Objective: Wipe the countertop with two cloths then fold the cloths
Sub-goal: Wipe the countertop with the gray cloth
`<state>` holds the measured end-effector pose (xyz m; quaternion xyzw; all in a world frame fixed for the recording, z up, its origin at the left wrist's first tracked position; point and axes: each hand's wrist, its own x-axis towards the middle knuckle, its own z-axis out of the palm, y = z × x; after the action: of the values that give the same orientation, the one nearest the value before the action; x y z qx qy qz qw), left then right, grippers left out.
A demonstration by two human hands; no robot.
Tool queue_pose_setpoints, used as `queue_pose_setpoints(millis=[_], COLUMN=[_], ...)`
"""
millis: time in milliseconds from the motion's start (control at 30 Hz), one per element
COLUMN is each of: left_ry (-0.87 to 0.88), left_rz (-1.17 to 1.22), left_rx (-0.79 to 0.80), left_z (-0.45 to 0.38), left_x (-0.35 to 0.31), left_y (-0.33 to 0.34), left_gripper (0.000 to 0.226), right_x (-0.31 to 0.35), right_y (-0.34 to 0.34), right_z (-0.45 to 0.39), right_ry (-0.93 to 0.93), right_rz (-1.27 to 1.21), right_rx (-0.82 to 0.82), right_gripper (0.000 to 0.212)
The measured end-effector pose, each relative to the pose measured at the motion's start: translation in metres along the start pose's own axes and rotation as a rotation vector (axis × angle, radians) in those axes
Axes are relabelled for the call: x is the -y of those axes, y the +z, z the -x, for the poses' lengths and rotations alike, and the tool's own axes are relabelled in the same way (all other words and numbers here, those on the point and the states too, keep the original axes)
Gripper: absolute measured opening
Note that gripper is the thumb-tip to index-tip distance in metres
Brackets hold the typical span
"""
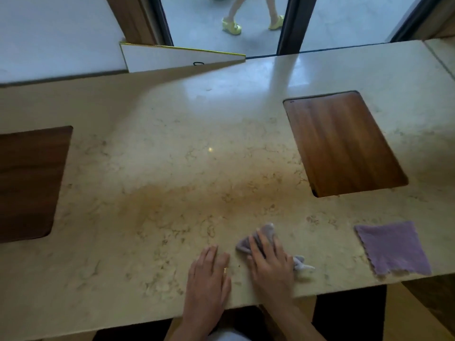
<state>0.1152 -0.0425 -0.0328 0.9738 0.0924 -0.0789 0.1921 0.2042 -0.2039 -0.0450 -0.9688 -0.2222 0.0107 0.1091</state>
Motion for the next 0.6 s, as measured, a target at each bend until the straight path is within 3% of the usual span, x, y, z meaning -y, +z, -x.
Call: queue_pose_setpoints(millis=[100,167,233,300,367,467,600], left_ry=[0.008,-0.102,-0.300,-0.505,-0.641,-0.662,-0.620], left_rz=[0.094,0.087,0.067,-0.011,-0.073,-0.129,-0.108], left_rx=[-0.120,-0.232,-0.306,-0.344,-0.313,-0.219,-0.241], left_z=[0.004,0.013,0.021,0.032,0.040,0.040,0.029], left_x=[0.031,0.070,0.122,0.173,0.217,0.252,0.267], left_y=[-0.012,-0.023,-0.040,-0.059,-0.075,-0.088,-0.090], left_gripper=[0.040,0.037,0.055,0.058,0.060,0.061,0.058], right_x=[0.020,0.013,0.004,0.008,0.030,0.086,0.161], right_y=[0.015,0.018,0.016,0.011,0.010,0.021,0.046], right_z=[-0.033,-0.068,-0.107,-0.138,-0.157,-0.161,-0.111], right_ry=[-0.243,-0.251,-0.049,0.204,0.316,0.209,-0.038], right_rz=[-0.014,0.004,0.036,0.025,0.018,0.007,-0.038], right_rx=[-0.064,-0.047,-0.007,-0.009,-0.051,-0.036,-0.017], right_gripper=[0.040,0.041,0.045,0.048,0.047,0.045,0.046])
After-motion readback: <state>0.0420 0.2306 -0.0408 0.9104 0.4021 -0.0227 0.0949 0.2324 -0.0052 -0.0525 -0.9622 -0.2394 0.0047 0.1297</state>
